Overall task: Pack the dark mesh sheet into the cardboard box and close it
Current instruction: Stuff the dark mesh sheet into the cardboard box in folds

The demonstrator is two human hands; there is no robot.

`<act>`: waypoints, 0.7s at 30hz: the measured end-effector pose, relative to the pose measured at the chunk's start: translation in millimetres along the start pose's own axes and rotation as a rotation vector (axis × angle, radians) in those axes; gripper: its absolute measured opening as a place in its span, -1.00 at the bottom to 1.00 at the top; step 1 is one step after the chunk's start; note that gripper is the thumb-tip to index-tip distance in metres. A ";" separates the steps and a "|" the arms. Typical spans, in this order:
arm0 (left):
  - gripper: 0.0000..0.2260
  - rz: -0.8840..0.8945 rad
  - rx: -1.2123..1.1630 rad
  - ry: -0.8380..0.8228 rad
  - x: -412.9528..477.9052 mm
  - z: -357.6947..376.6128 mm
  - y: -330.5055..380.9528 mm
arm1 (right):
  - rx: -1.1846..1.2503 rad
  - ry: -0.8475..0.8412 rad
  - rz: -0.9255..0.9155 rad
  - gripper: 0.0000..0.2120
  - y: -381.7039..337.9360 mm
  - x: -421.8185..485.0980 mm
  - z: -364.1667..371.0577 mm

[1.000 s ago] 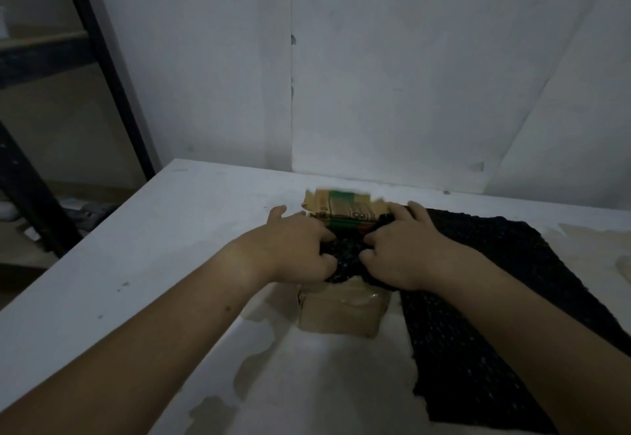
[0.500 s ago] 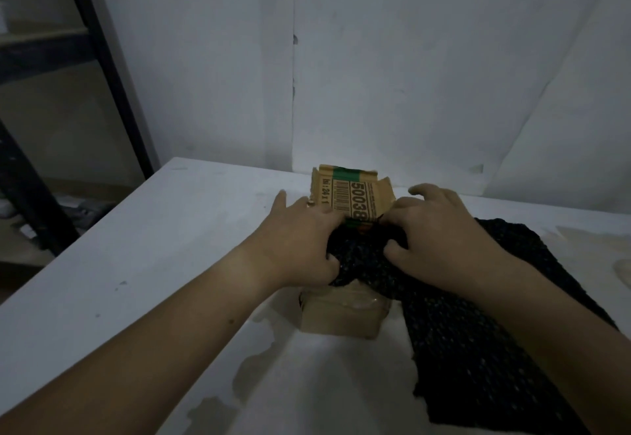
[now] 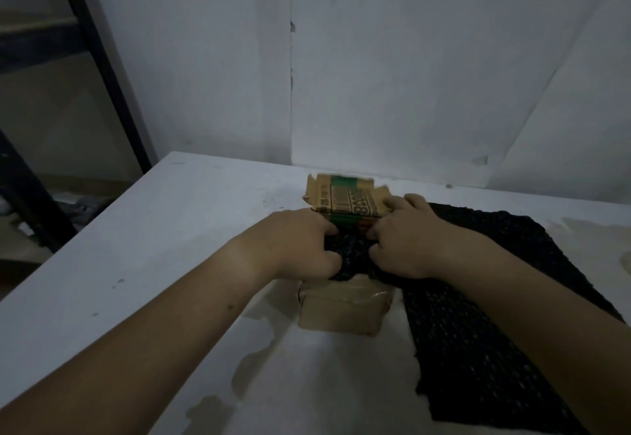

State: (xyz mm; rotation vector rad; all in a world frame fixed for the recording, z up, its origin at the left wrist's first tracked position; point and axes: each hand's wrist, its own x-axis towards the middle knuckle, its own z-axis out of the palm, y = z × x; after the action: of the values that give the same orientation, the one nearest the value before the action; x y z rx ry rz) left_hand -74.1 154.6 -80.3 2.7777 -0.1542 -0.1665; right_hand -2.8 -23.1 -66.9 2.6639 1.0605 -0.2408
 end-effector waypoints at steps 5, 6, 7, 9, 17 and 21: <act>-0.83 0.057 -0.137 0.062 -6.7 6.4 -0.5 | 0.211 0.089 -0.060 -0.64 5.3 -14.2 -7.2; -0.81 0.057 -0.145 0.064 -7.1 6.9 -0.3 | 0.278 0.217 -0.089 -0.65 9.3 -24.8 -9.4; -0.78 0.053 -0.145 0.064 -7.1 7.1 0.0 | 0.321 0.340 -0.108 -0.65 13.8 -36.7 -11.6; -0.73 0.042 -0.130 0.062 -7.1 6.7 0.3 | 0.284 0.437 -0.109 -0.61 21.7 -60.0 -15.9; -0.57 0.014 -0.102 0.039 -7.2 5.6 1.1 | 0.318 0.314 -0.243 -0.62 24.6 -87.2 -5.7; -0.60 0.006 -0.113 0.044 -9.3 5.4 1.7 | 0.254 0.347 -0.259 -0.76 7.6 -80.2 -3.5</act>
State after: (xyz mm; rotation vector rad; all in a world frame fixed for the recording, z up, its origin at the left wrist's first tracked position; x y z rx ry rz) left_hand -84.1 152.4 -83.8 2.6657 -0.1382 -0.1091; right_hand -55.0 -79.4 -42.2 2.8548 1.5820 0.0471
